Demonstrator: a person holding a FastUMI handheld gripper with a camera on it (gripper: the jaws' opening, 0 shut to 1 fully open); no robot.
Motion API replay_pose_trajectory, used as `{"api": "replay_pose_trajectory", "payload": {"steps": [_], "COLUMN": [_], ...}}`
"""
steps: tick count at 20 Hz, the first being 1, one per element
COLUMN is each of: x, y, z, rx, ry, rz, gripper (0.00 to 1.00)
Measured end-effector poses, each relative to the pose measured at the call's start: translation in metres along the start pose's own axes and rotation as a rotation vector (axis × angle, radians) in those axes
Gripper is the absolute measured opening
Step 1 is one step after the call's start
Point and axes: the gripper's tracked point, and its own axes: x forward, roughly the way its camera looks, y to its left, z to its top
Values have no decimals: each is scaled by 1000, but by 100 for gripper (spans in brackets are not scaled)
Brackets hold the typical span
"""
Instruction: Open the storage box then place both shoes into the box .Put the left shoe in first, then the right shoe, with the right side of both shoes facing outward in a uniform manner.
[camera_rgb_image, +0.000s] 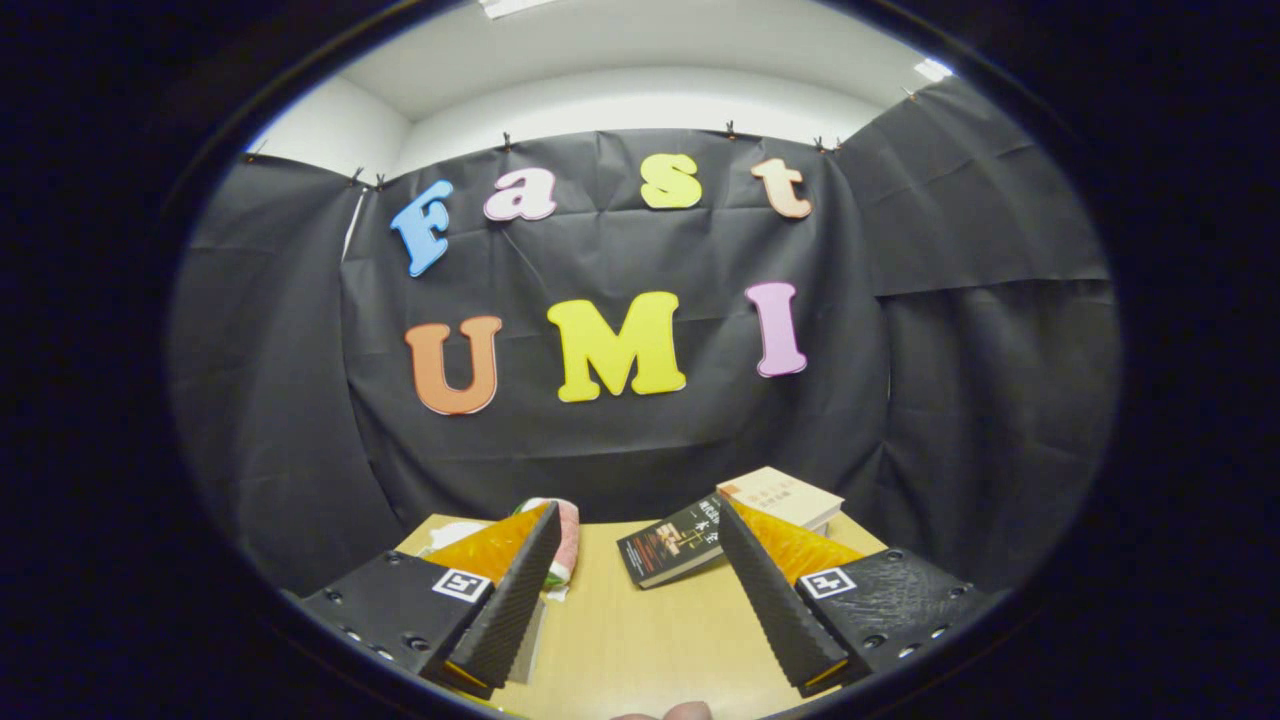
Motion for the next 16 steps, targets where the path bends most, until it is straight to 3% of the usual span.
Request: {"api": "replay_pose_trajectory", "payload": {"steps": [16], "x": [-5], "y": [6], "z": [-3], "rx": [-6], "ry": [7], "rz": [18], "gripper": [96]}}
